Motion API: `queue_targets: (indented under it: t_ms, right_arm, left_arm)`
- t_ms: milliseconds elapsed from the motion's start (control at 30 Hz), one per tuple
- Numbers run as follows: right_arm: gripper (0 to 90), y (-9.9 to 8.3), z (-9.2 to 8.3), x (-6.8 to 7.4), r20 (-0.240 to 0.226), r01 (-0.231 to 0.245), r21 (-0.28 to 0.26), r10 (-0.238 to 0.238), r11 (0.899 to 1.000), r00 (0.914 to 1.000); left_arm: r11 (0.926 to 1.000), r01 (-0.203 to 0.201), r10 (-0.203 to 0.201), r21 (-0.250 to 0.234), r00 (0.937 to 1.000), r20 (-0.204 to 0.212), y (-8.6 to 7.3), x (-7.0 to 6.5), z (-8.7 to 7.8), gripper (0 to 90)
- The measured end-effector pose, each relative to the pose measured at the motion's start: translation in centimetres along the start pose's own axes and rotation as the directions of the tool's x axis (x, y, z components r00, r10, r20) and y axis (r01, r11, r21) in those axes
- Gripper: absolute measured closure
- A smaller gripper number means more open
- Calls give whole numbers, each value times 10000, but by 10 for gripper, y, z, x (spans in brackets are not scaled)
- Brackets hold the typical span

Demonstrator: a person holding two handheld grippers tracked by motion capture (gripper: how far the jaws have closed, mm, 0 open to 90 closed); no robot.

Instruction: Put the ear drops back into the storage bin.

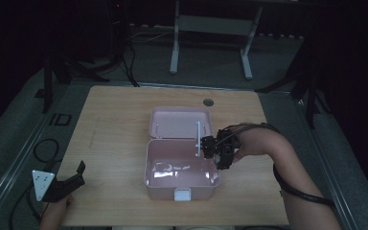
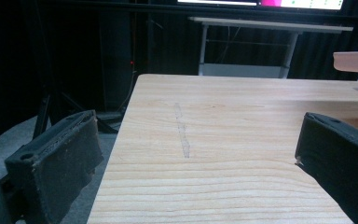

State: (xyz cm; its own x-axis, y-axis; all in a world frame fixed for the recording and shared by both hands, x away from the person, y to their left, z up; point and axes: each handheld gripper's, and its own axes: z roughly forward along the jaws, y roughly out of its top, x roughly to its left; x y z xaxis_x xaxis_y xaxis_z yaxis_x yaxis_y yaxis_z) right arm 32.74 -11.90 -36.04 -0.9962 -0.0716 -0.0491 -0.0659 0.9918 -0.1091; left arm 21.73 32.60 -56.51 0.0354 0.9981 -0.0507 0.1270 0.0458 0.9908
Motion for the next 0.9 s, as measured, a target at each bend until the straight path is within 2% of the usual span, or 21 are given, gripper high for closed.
queue_targets:
  t_ms: [400,900]
  right_arm:
    - [595,24,13,1,-160,319,-260,-324,9992,9993]
    - [595,32,57,-3,-619,216,-268,-233,9994,9978]
  left_arm:
    - [10000,2,-2,-6,10000,3,0,0,0,4]
    - [10000,2,-2,-25,10000,-15,0,0,0,4]
